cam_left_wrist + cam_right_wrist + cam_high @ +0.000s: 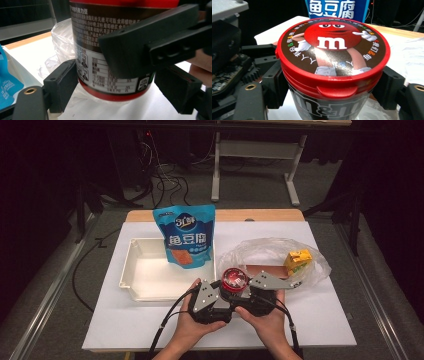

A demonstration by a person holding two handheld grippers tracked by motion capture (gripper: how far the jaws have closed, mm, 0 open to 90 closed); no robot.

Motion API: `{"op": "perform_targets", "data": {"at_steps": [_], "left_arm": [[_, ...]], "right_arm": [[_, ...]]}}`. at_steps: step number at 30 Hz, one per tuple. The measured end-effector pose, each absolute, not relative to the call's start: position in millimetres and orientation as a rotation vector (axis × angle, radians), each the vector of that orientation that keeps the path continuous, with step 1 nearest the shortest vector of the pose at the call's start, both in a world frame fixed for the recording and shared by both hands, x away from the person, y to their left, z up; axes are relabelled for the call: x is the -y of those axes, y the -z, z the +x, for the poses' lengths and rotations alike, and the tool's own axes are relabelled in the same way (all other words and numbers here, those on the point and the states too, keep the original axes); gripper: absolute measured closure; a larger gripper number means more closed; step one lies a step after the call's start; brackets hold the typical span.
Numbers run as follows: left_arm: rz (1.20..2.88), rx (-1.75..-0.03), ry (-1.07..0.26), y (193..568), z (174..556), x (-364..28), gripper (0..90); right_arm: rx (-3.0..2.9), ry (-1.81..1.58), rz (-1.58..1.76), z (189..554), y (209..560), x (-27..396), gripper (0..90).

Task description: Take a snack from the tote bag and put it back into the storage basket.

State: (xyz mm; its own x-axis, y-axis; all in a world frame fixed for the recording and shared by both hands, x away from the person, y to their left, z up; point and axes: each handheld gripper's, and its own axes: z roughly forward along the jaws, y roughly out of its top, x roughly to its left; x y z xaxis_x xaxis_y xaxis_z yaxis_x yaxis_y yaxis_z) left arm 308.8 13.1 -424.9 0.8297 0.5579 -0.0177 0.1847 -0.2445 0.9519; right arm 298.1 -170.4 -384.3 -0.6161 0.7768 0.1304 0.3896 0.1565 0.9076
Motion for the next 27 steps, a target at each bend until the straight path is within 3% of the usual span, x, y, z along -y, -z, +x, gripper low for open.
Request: {"op": "perform_targets", "data": {"at_steps": [15, 19, 27], "left_arm": [[1.803, -0.547, -0.411, 425.2, 306.9, -16.3, 26.1], [1.825, -0.541, -0.4, 431.1, 306.7, -15.2, 26.2], [1.829, -0.532, -0.388, 433.9, 306.9, -13.9, 26.3]], "right_arm": [[-2.109, -1.483, 1.103, 297.7, 384.9, 167.1, 24.7], [-2.091, -1.506, 1.088, 297.6, 380.9, 169.0, 18.2], [-2.122, -1.517, 1.078, 300.2, 379.5, 173.6, 21.2]]}}
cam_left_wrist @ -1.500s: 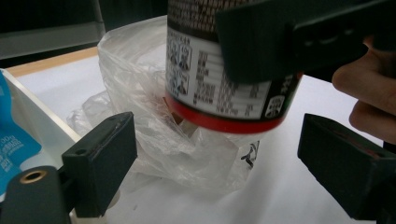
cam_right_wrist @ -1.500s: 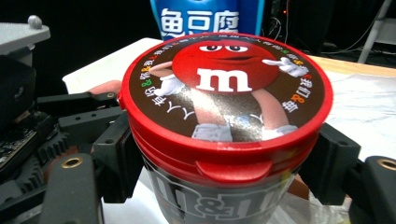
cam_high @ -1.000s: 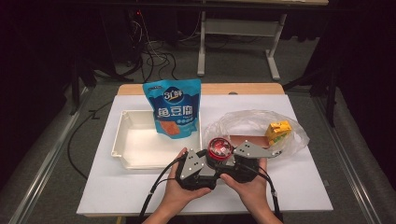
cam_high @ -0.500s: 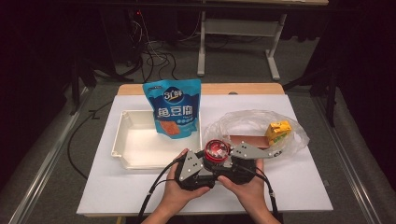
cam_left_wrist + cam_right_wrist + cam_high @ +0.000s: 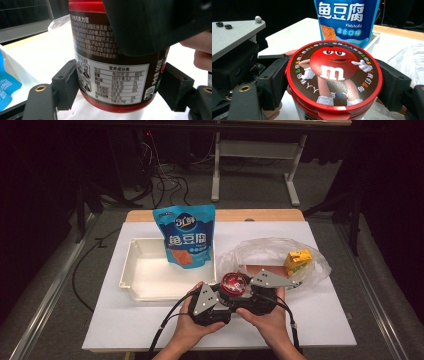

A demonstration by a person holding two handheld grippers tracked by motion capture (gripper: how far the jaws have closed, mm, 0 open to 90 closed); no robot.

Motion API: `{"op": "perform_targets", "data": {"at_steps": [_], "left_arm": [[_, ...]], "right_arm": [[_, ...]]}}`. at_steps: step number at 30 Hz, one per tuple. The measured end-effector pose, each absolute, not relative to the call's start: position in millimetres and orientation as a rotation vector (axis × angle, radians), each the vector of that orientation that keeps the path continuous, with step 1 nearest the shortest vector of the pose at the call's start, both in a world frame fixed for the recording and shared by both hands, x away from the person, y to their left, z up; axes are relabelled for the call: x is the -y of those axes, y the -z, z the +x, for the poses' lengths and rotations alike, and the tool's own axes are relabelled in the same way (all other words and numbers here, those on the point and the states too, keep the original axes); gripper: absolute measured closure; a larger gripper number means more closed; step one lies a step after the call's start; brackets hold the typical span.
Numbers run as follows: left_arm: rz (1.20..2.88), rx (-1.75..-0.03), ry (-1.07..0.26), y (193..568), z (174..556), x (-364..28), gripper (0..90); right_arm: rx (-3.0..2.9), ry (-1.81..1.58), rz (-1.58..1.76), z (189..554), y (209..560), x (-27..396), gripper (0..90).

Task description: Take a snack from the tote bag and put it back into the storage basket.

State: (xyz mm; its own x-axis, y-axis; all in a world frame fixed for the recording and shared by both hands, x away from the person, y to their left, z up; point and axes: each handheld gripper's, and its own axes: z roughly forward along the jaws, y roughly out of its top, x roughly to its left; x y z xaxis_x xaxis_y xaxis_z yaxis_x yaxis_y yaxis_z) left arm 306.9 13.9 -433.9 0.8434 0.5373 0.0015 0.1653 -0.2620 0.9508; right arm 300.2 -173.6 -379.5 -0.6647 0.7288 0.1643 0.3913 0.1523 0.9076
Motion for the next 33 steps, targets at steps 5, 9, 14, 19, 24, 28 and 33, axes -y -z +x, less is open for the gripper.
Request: {"op": "perform_targets", "data": {"at_steps": [5, 9, 14, 19, 24, 28, 33], "left_arm": [[1.825, -0.53, -0.385, 435, 307, -13, 26.3], [1.822, -0.531, -0.375, 435, 307, -14, 26.2], [1.817, -0.532, -0.363, 435, 307, -15, 25.7], [1.823, -0.557, -0.422, 432, 303, -12, 21.7], [1.824, -0.576, -0.443, 431, 301, -9, 18.6], [1.812, -0.574, -0.461, 429, 300, -7, 18.5], [1.792, -0.591, -0.484, 430, 298, -7, 19.9]], "right_arm": [[-2.142, -1.527, 1.081, 302, 382, 174, 21.2], [-2.146, -1.49, 1.054, 301, 380, 171, 22.2], [-2.129, -1.459, 1.068, 298, 379, 168, 22.6], [-2.07, -1.411, 1.1, 293, 378, 164, 22.6], [-2.044, -1.405, 1.166, 291, 379, 162, 22.6], [-2.037, -1.395, 1.186, 290, 380, 159, 22.6], [-2.028, -1.402, 1.2, 288, 380, 156, 22.5]]}}
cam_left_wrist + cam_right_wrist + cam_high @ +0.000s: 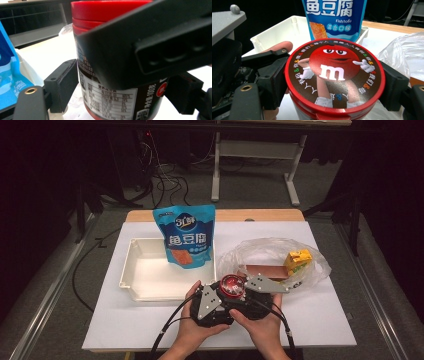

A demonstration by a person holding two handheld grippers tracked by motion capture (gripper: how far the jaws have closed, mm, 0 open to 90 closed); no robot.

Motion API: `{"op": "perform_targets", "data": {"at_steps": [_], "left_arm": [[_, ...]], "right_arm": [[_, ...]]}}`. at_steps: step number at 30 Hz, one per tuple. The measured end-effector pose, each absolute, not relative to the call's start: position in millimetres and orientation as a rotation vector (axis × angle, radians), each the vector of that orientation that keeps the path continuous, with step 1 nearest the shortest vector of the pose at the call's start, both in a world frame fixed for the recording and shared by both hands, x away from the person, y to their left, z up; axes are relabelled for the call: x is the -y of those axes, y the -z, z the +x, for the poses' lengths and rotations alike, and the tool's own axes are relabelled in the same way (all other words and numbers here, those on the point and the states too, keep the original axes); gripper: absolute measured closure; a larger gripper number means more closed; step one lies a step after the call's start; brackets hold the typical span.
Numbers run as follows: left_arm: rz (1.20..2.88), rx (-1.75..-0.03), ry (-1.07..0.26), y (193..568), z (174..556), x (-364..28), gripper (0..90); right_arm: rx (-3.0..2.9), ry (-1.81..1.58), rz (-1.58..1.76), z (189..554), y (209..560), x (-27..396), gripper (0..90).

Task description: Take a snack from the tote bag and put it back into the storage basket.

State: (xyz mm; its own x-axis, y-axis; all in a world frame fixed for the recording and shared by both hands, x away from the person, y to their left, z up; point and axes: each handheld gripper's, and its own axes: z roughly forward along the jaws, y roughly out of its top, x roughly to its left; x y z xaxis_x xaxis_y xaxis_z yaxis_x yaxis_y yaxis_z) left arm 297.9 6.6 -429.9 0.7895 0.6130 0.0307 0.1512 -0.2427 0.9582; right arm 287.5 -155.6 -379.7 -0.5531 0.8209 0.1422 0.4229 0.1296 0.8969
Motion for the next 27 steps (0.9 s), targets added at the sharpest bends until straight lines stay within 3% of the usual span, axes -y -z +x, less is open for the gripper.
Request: {"op": "perform_targets", "data": {"at_steps": [7, 27], "left_arm": [[1.792, -0.577, -0.455, 432, 299, -8, 25.3], [1.758, -0.632, -0.442, 434, 312, -32, 26.4]], "right_arm": [[-2.035, -1.422, 1.213, 287, 380, 155, 22.4], [-2.025, -1.53, 1.132, 285, 369, 167, 14.2]]}}
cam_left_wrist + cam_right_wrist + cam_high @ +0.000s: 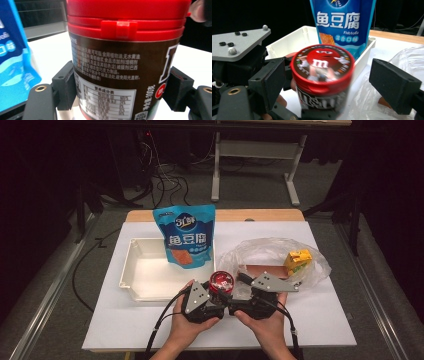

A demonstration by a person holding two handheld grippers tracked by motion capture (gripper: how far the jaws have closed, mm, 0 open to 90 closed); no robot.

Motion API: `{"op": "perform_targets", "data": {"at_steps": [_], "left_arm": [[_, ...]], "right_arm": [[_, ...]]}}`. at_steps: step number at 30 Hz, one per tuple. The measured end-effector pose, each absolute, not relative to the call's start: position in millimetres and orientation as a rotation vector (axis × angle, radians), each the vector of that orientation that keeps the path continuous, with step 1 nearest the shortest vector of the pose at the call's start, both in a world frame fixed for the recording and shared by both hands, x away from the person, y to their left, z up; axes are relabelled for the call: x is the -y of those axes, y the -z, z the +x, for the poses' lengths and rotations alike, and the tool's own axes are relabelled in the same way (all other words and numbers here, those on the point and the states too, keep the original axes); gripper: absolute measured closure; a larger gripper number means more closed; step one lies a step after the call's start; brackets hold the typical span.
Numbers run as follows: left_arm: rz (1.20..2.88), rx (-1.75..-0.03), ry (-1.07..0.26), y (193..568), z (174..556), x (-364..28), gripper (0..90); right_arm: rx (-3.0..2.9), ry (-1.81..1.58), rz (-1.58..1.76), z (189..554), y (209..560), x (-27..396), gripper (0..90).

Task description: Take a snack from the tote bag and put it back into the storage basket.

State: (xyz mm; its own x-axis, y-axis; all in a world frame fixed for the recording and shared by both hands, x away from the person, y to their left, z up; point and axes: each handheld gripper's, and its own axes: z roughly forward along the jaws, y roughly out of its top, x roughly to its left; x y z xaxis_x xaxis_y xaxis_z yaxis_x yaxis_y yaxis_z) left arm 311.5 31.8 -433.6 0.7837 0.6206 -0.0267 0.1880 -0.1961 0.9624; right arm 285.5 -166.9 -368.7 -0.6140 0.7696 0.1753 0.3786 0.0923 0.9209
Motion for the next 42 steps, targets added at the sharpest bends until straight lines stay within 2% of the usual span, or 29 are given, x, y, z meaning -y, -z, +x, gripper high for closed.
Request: {"op": "perform_targets", "data": {"at_steps": [25, 42], "left_arm": [[1.677, -0.78, -0.536, 439, 341, -87, 26.4], [1.642, -0.887, -0.615, 450, 359, -111, 26.5]], "right_arm": [[-1.899, -1.507, 1.2, 292, 368, 213, 13.3], [-1.832, -1.418, 1.307, 283, 387, 272, 14.5]]}}
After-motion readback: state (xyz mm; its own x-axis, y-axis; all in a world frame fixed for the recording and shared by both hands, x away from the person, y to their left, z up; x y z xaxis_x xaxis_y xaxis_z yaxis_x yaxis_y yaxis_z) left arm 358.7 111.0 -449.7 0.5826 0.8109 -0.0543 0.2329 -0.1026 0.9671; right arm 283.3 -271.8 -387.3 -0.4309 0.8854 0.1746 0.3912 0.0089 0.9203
